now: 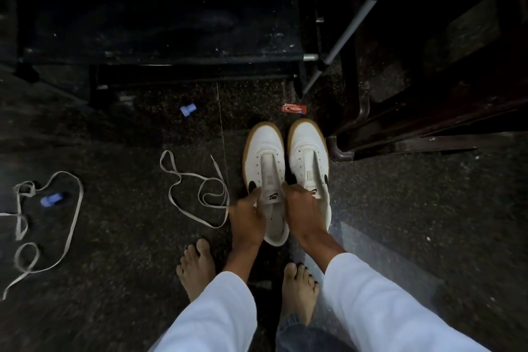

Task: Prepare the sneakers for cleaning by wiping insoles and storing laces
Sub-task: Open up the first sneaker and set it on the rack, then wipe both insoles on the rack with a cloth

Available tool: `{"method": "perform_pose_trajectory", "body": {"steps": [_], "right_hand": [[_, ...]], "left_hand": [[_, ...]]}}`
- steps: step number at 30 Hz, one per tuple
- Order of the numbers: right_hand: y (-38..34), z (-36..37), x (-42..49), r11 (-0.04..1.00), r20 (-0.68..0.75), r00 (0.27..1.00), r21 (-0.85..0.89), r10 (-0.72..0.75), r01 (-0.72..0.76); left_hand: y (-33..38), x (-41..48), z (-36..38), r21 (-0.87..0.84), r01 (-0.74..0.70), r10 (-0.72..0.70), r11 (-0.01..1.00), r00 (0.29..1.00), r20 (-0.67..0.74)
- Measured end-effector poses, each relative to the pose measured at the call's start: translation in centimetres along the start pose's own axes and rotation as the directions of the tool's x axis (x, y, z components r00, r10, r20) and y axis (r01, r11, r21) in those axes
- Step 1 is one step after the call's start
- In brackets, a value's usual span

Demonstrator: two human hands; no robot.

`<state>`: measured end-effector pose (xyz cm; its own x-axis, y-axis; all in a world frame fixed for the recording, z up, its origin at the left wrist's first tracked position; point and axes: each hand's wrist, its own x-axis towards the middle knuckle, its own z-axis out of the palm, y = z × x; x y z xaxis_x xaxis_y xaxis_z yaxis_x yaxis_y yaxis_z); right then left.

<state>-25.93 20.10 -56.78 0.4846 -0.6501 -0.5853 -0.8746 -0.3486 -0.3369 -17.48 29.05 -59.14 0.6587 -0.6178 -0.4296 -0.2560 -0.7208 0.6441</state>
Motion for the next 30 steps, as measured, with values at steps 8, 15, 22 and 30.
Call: {"method": "perform_pose_trajectory", "body": {"steps": [8,15,22,30], "right_hand": [[-4.5,-5.3,-6.4,0.996,-0.045,0.996,-0.047,-0.078,0.075],[-8.3,-10.6,-11.5,0.984,-0.072,0.993,-0.158,-0.094,0.081],[-11.0,-16.0,-16.2,0.982,-0.06,0.994,-0.171,-0.094,0.083],[-13.6,-20.5,-19.6,0.975,-0.14,0.985,-0.212,-0.102,0.07]], "left_hand": [[4.9,-4.0,-7.2,0.15,-0.139,0.123,0.979,0.987,0.107],[10.3,-6.8,-15.3,0.471,-0.265,0.271,0.842,0.961,0.056],[14.9,-10.4,-22.4,0.482,-0.235,0.215,0.844,0.972,0.099],[18.5,-14.3,-27.0,0.516,-0.219,0.235,0.828,0.971,0.035]]}}
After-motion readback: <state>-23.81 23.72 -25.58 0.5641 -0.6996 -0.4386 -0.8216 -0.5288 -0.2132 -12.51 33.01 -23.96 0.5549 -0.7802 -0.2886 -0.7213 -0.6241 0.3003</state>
